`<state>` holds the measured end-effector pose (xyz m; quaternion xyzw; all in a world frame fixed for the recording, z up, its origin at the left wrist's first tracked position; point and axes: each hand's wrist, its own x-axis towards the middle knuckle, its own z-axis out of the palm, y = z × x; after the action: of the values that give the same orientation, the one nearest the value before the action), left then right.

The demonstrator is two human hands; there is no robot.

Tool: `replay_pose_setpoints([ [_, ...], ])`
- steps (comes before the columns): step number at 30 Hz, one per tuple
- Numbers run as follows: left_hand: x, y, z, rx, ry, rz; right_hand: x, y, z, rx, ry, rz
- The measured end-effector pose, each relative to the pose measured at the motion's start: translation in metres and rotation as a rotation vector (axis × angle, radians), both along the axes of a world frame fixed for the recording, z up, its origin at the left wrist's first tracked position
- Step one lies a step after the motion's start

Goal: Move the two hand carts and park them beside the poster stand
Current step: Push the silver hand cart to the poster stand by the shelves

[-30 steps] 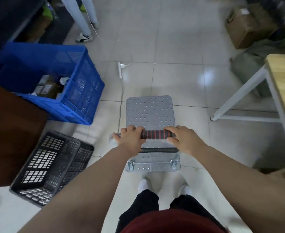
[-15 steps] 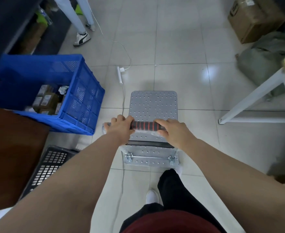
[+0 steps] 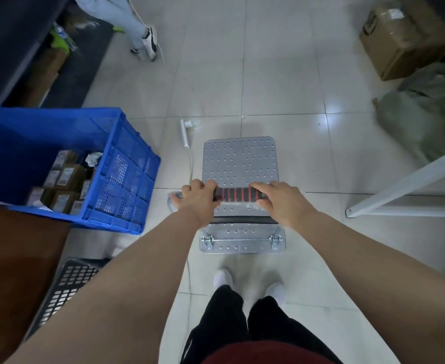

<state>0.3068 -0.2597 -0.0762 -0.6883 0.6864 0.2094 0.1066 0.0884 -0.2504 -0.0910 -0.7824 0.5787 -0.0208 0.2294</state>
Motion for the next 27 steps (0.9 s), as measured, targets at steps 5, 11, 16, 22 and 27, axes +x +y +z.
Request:
replay_pose_setpoints([
  [5,0.0,-0.053,0.005,0.033,0.0,-0.03,0.005,-0.047,0.002,0.026,0.0,-0.047],
  [11,0.016,-0.125,0.005,0.065,-0.025,-0.114,0.022,-0.103,0.005,0.05,0.001,-0.126],
  [16,0.033,-0.19,0.003,0.038,-0.026,-0.179,0.042,-0.154,0.007,0.055,-0.006,-0.21],
  [22,0.04,-0.267,0.002,0.009,-0.045,-0.212,0.054,-0.222,0.003,0.068,-0.007,-0.284],
  [27,0.027,-0.329,-0.002,0.005,-0.055,-0.217,0.045,-0.279,0.0,0.017,0.039,-0.304],
])
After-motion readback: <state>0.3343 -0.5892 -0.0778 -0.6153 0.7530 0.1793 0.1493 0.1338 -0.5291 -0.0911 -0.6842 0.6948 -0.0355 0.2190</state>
